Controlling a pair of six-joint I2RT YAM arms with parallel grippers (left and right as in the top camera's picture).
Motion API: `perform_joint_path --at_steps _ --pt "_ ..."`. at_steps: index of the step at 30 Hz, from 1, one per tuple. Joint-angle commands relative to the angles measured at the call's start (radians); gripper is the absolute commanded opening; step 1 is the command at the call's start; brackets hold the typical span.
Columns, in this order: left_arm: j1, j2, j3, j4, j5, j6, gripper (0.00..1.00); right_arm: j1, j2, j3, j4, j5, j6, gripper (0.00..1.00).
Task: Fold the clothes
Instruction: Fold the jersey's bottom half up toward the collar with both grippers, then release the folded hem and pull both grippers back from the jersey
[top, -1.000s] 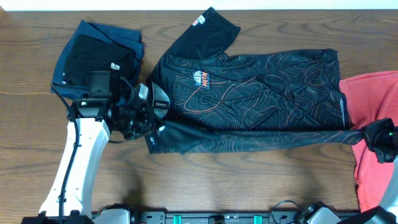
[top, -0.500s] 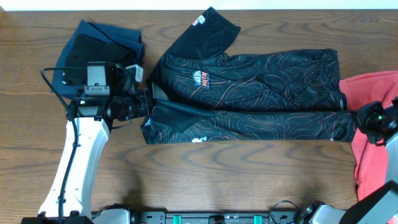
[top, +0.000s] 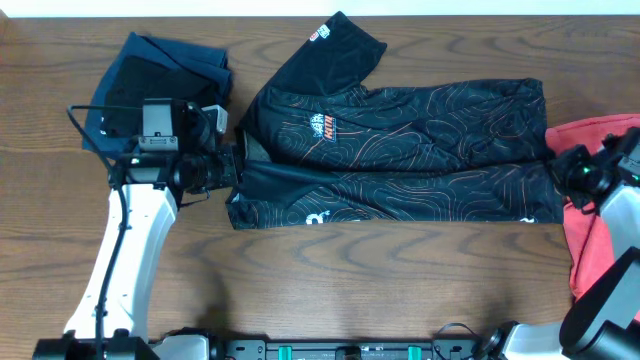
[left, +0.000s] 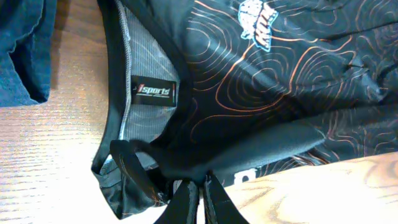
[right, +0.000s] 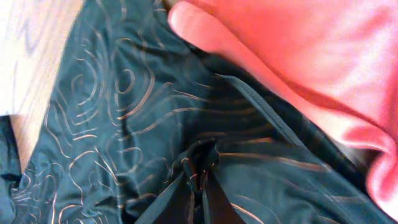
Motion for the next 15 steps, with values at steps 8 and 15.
perform_joint_path --at_steps 8,15 --pt "-0.001 0.030 0.016 -0.028 -0.126 0.020 0.60 0.012 0.009 0.005 0.045 -0.113 -0.111 0.64" --pt "-0.001 0.031 0.015 -0.189 -0.126 0.017 0.67 0.010 0.009 0.005 -0.148 -0.178 -0.208 0.63"
